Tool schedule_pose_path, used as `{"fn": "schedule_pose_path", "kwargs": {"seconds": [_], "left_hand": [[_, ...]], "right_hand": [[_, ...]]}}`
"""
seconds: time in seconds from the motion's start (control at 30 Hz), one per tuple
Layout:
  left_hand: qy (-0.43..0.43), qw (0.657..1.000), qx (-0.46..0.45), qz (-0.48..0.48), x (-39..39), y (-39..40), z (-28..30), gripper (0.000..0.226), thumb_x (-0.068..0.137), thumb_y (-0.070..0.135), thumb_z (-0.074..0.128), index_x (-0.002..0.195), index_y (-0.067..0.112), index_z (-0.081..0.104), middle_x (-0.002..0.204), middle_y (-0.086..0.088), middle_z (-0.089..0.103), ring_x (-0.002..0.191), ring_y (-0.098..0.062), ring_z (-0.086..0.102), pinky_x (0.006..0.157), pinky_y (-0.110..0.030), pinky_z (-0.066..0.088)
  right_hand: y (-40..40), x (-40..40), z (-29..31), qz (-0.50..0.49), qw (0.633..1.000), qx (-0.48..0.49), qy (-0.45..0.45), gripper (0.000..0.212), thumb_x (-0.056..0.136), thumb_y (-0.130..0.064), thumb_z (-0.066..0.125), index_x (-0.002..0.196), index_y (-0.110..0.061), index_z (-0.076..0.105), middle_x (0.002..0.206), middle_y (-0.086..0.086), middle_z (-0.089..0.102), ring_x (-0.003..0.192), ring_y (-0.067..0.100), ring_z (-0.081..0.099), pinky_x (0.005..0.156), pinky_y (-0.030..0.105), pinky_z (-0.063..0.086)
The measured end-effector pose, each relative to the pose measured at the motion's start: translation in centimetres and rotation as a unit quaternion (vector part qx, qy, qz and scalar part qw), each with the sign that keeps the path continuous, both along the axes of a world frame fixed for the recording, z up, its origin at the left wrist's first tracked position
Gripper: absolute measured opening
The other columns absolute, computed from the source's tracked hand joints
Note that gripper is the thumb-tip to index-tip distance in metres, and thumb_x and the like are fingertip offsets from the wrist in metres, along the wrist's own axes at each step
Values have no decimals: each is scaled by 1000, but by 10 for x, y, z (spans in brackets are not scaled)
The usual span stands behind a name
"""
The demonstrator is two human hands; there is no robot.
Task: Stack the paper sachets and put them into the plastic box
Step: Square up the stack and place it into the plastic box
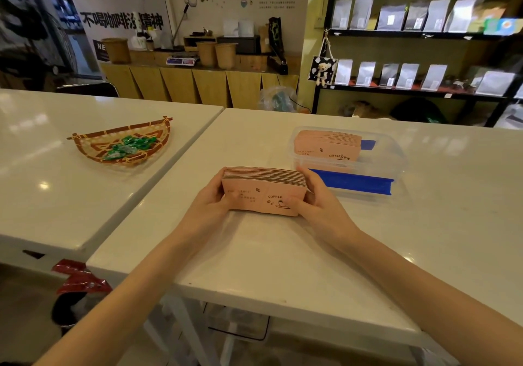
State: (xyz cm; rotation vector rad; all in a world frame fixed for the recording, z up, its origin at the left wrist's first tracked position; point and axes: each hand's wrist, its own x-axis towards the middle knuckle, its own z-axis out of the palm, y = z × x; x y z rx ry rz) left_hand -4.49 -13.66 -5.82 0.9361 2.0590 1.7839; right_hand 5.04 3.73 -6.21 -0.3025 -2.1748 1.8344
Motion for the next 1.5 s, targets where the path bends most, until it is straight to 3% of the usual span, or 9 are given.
{"fn": "schedule_pose_path", "kwargs": {"seconds": [0.13,0.33,0.53,0.63,0.8,0.97,1.1,1.2,1.5], "left_hand": [[17,996,-78,-25,-17,-9,6,37,85,9,54,117,25,45,108,18,58,98,4,57,76,-5,46],[43,979,-188,-59,-42,-9,29,32,70,7,71,93,25,58,80,27,71,84,2,66,68,-12,52],[105,970,-207,-72,-43,23,74,33,64,13,77,92,21,61,92,6,68,83,-9,67,67,-14,55],[136,968,-192,-87,-45,48,99,31,65,13,75,89,26,61,90,9,68,80,-5,68,65,-12,54],[211,951,-204,-100,-51,97,124,37,68,14,73,98,28,55,88,18,62,80,2,61,62,-13,50],[224,935,-243,-129,-69,132,125,39,69,13,73,102,25,57,85,20,60,78,4,59,58,-9,49],[270,903,-305,-133,-80,149,112,40,68,23,74,106,23,59,95,17,58,87,0,54,79,-18,44],[292,884,-342,-129,-86,156,102,42,66,30,75,105,25,59,123,10,49,107,-5,40,99,-31,37],[307,840,-425,-138,-87,165,85,45,67,31,74,109,23,59,142,6,36,131,-14,25,108,-35,24]], "right_hand": [[8,1,6,22,1000,4,-4,58,82,-9,61,130,-28,36,108,-18,58,101,3,59,74,14,53],[32,-1,24,69,991,102,-52,39,72,-13,73,101,-29,52,101,-13,67,91,3,67,71,20,56],[63,6,64,56,983,173,-23,40,66,-15,77,98,-26,55,99,-8,69,86,4,68,74,22,57],[82,9,94,37,977,208,-21,37,66,-16,76,93,-28,54,94,-10,68,81,3,68,66,19,57],[116,8,123,-23,968,249,-2,41,66,-18,76,100,-24,55,98,-8,66,88,8,66,73,28,57],[142,-6,111,-56,958,280,-22,41,67,-23,76,101,-25,53,97,-10,62,88,3,61,66,17,55],[152,-12,98,-55,954,291,-40,38,67,-25,76,97,-27,53,89,-17,60,83,1,61,62,10,52],[155,-13,92,-43,948,306,-74,39,68,-29,75,99,-26,53,86,-18,60,80,0,60,59,6,49],[152,-24,81,-20,904,380,-195,52,73,-34,71,119,-18,51,103,-7,51,89,12,54,63,10,41]]}}
